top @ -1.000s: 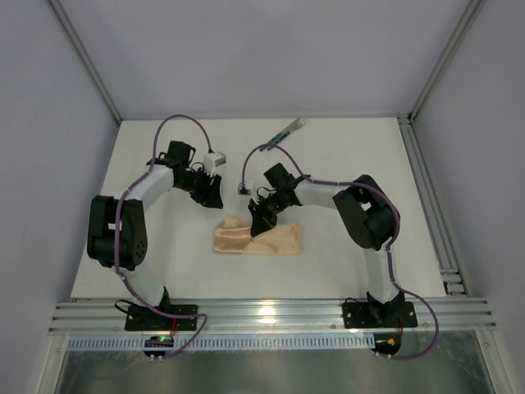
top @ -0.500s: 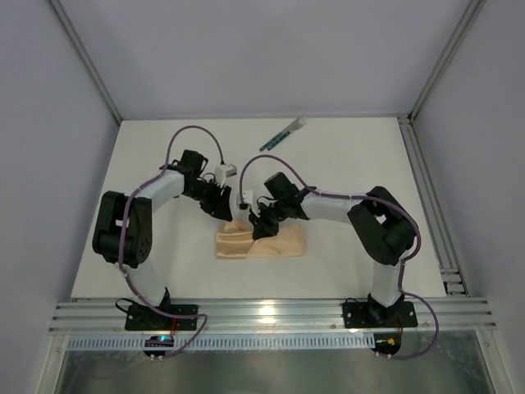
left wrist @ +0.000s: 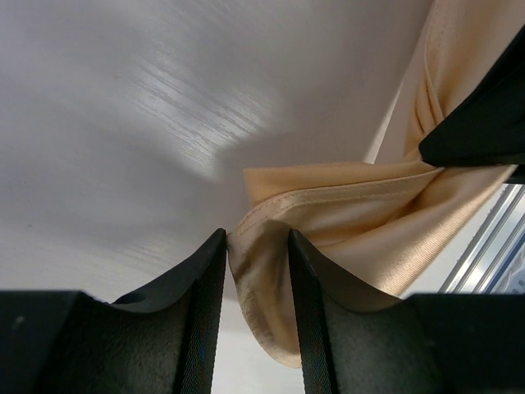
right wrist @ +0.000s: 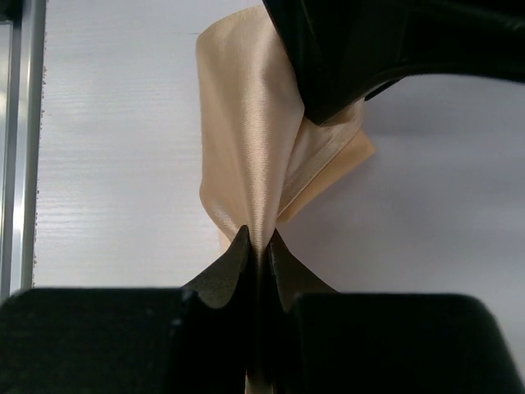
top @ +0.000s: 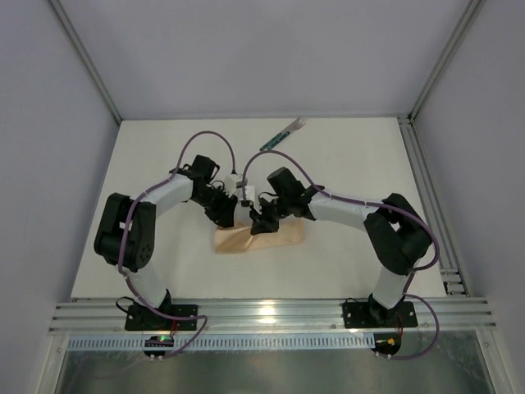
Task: Fold the napkin into a case and place the utensils inside
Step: Smooth out the smaller rectangle-folded napkin at the center of the board.
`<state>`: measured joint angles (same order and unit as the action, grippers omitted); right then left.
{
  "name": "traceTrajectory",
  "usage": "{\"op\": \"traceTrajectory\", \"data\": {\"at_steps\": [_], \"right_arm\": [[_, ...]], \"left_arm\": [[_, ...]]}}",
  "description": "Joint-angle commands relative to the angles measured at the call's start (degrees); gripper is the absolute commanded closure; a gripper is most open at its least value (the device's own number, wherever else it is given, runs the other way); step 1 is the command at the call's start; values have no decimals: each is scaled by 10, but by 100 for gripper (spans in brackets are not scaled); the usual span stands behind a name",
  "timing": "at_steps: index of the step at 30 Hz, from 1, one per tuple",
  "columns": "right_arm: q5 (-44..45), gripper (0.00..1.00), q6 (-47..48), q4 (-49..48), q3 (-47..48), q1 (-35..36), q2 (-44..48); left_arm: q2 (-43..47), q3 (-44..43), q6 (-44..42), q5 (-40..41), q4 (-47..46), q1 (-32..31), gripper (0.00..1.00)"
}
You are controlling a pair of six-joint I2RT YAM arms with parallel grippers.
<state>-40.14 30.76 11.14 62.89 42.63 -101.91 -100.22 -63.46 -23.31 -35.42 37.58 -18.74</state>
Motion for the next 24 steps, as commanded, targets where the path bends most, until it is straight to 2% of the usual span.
{"op": "traceTrajectory", "data": {"at_steps": [1,7,20,22,24], "right_arm": [[-37,96,11,-20,1,3,46],[-58,96,4,-9,13,-5,46],[-70,96,5,11,-6,-17,43],[-69,96,6,13,-8,-16,44],[-70,96,7,13,-8,-17,46]], "left_arm": [[24,8,-29,11,33,-8,62],[49,8,-55,-32,70,-18,54],[141,-52,-57,-76,104,36,31],[161,-54,-84,-120,115,35,25],[171,-48,-125,-116,124,25,12]]}}
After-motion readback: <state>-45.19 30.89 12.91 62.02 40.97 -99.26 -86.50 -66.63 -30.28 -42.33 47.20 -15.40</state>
